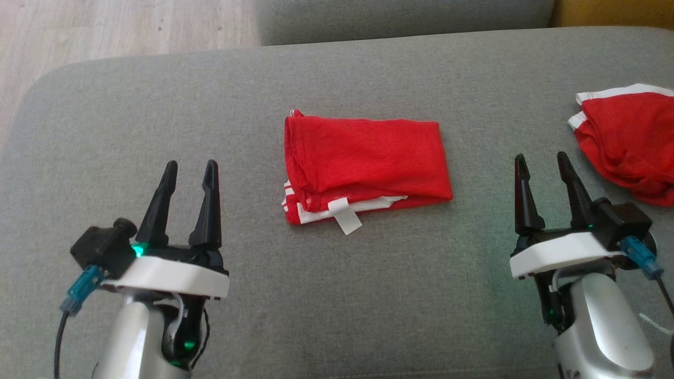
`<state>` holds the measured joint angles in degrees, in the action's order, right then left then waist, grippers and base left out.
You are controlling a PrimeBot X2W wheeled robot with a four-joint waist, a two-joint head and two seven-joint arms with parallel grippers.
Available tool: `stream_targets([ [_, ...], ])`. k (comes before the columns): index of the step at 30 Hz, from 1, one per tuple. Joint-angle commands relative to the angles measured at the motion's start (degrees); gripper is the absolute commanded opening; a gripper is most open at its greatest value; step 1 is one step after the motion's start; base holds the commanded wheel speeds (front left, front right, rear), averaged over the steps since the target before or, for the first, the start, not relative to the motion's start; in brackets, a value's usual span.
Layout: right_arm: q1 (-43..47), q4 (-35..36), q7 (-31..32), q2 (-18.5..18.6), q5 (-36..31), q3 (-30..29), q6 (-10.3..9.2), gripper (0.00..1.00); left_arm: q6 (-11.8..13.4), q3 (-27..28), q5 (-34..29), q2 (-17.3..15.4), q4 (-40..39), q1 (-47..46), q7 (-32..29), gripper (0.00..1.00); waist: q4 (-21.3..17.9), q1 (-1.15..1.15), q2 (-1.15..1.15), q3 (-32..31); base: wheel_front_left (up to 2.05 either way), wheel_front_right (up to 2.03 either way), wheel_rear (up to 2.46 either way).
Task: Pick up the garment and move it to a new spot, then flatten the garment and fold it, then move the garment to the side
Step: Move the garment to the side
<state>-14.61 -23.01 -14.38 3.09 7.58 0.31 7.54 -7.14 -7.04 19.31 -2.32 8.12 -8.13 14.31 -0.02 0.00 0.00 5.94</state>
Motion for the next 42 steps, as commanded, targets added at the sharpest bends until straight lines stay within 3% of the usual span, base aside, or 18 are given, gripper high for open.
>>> stream_targets([
  [1, -1.1, 2.1, -0.6, -0.2, 0.3, 1.5, -0.05, 1.0, -0.4, 1.3, 0.1, -0.6, -2.1, -1.4, 0.7, 1.0, 0.1, 0.0, 0.0, 0.0, 0.0, 0.0, 0.0],
  [10, -1.4, 2.0, -0.6, -0.2, 0.0, 1.3, -0.05, 1.0, -0.4, 1.0, 0.0, -0.6, -2.2, -1.4, 0.7, 1.0, 0.9, 0.0, 0.0, 0.6, 0.0, 0.0, 0.0],
  [18, -5.0, -0.2, 3.7, -0.2, -1.2, 2.3, -0.05, 1.0, -0.4, -0.4, 0.3, -0.6, -2.5, -3.3, 0.7, 1.0, 3.1, 0.0, 0.0, 4.0, 0.0, 0.0, 0.0],
  [25, -9.2, -6.4, 9.1, -0.2, 1.5, 3.0, -0.05, 1.0, -0.4, -2.2, 1.0, -0.6, -2.2, -4.8, 0.7, 1.0, 5.7, 0.0, 0.0, 7.0, 0.0, 0.0, 0.0],
  [38, -18.0, -24.2, 18.4, -0.2, 6.9, 6.8, -0.05, 1.0, -0.4, -3.2, 1.5, -0.6, -1.4, -6.3, 0.7, 1.0, 9.3, 0.0, 0.0, 9.1, 0.0, 0.0, 0.0],
  [39, -18.3, -25.1, 18.7, -0.2, 7.2, 7.8, -0.05, 0.81, -0.4, -3.1, 1.5, -0.6, -1.3, -6.3, 0.7, 1.0, 9.3, 0.0, 0.0, 9.0, 0.0, 0.0, 0.0],
  [40, -18.8, -25.7, 18.5, -0.2, 7.3, 8.7, -0.05, 0.25, -0.4, -2.9, 1.5, -0.6, -1.3, -6.2, 0.7, 1.0, 9.1, 0.0, 0.0, 8.9, 0.0, 0.0, 0.0],
  [41, -19.2, -26.3, 18.1, -0.2, 6.9, 9.5, -0.05, 0.0, -0.4, -2.7, 1.3, -0.6, -1.3, -6.1, 0.7, 1.0, 8.8, 0.0, 0.0, 8.8, 0.0, 0.0, 0.0],
  [42, -19.6, -26.7, 17.5, -0.2, 6.1, 10.0, -0.05, 0.0, -0.4, -2.5, 1.2, -0.6, -1.2, -6.0, 0.7, 1.0, 8.5, 0.0, 0.0, 8.7, 0.0, 0.0, 0.0],
])
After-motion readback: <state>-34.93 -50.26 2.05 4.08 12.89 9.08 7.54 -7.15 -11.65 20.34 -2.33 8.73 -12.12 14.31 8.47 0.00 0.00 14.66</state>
